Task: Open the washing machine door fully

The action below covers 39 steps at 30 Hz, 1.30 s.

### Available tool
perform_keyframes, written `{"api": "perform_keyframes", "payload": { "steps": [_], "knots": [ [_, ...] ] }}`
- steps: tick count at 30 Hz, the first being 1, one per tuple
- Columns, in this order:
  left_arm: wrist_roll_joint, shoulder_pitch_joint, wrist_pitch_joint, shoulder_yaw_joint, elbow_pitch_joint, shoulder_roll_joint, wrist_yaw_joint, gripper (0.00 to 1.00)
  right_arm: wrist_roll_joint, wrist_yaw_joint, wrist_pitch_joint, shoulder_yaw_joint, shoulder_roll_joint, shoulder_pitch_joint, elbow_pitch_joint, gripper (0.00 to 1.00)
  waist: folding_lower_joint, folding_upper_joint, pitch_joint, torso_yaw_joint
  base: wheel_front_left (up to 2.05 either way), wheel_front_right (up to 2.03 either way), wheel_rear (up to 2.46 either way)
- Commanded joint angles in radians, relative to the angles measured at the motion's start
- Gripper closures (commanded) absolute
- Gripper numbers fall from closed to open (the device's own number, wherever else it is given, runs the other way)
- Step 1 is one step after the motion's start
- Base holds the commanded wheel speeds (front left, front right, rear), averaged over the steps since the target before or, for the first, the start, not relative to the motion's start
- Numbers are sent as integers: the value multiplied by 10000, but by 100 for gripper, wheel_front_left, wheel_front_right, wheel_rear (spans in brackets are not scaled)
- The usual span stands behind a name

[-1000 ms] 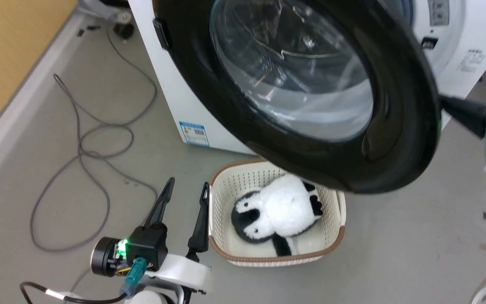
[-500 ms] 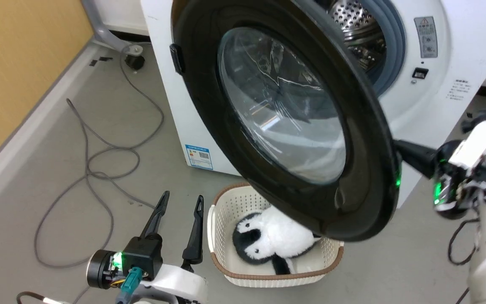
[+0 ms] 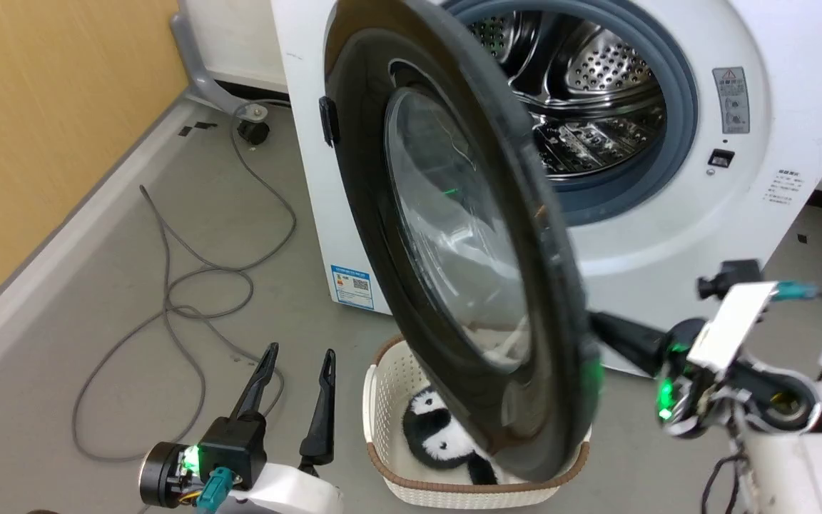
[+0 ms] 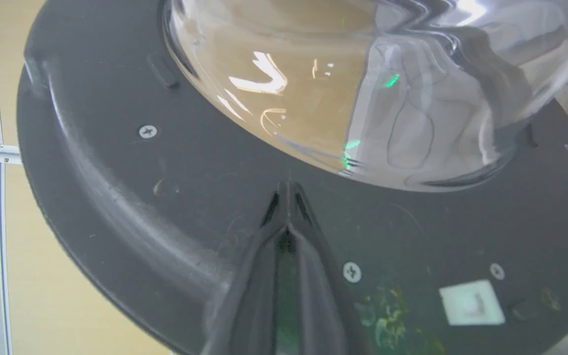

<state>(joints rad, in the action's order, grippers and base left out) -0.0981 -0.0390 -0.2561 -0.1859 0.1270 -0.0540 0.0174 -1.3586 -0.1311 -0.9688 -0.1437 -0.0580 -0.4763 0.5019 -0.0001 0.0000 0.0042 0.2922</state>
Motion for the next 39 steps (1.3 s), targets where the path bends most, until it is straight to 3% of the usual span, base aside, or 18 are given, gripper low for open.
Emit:
{"api": "perform_keyframes", "payload": {
  "steps": [1, 12, 21, 28, 33, 39],
  "knots": [
    [90, 160, -57, 16, -1, -60, -26, 0, -238, 4, 105, 364, 77, 352, -201, 100, 1, 0, -36, 41, 0, 0, 0],
    [111, 212, -57, 58, -23, -61, -64, 0, -1658, 4, 1333, 2756, 77, 1530, -1477, 100, 1, 0, -14, 396, 0, 0, 0],
    [101, 266, -57, 68, 25, -50, -77, 0, -2247, 4, 1861, 3552, 77, 1776, -1716, 100, 1, 0, 19, 800, 0, 0, 0],
    [71, 301, -57, 60, 73, -37, -44, 0, -2188, 4, 2125, 3601, 72, 1837, -1884, 100, 1, 0, 24, 812, 0, 0, 0],
    [17, 285, -57, 95, 76, -26, -13, 0, -1688, 4, 2734, 3300, -226, 1752, -2370, 100, 1, 0, 54, 511, 0, 0, 0],
    [-61, 198, -57, 243, 73, -18, 20, 0, 811, 4, 4833, 2978, -1298, 1888, -4438, 100, 1, 0, 27, 121, 0, 0, 0]
  ]
}}
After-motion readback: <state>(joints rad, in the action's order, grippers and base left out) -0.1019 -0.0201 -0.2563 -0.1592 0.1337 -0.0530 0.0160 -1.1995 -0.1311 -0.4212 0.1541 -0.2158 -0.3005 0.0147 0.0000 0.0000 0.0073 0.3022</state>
